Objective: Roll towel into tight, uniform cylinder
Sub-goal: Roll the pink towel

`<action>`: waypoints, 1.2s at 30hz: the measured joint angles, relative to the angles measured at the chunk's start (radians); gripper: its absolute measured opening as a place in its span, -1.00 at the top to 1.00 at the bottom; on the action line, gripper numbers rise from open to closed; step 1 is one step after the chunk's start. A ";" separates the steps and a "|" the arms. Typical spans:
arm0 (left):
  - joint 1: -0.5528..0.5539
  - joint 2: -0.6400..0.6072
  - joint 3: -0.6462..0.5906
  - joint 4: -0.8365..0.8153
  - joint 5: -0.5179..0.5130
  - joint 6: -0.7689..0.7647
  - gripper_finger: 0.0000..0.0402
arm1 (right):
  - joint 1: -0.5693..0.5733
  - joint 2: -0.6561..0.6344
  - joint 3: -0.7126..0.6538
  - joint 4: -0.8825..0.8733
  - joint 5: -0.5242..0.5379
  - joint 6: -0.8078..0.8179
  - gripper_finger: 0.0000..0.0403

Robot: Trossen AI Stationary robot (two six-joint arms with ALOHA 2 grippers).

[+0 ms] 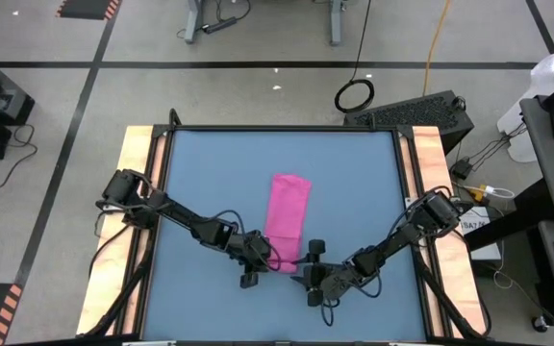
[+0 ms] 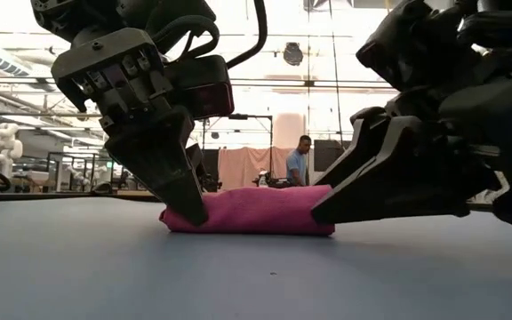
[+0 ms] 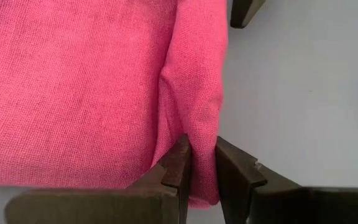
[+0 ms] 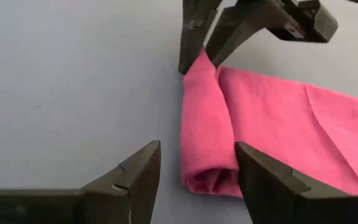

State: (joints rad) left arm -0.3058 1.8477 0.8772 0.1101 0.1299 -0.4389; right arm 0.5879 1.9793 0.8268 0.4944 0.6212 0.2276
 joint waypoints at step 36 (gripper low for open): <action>0.000 -0.001 0.001 0.000 -0.002 -0.001 0.66 | 0.019 0.000 0.000 0.069 -0.002 -0.161 0.00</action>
State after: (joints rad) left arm -0.3061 1.8471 0.8780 0.1101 0.1276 -0.4397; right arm 0.6066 1.9793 0.8268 0.5630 0.6189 0.0666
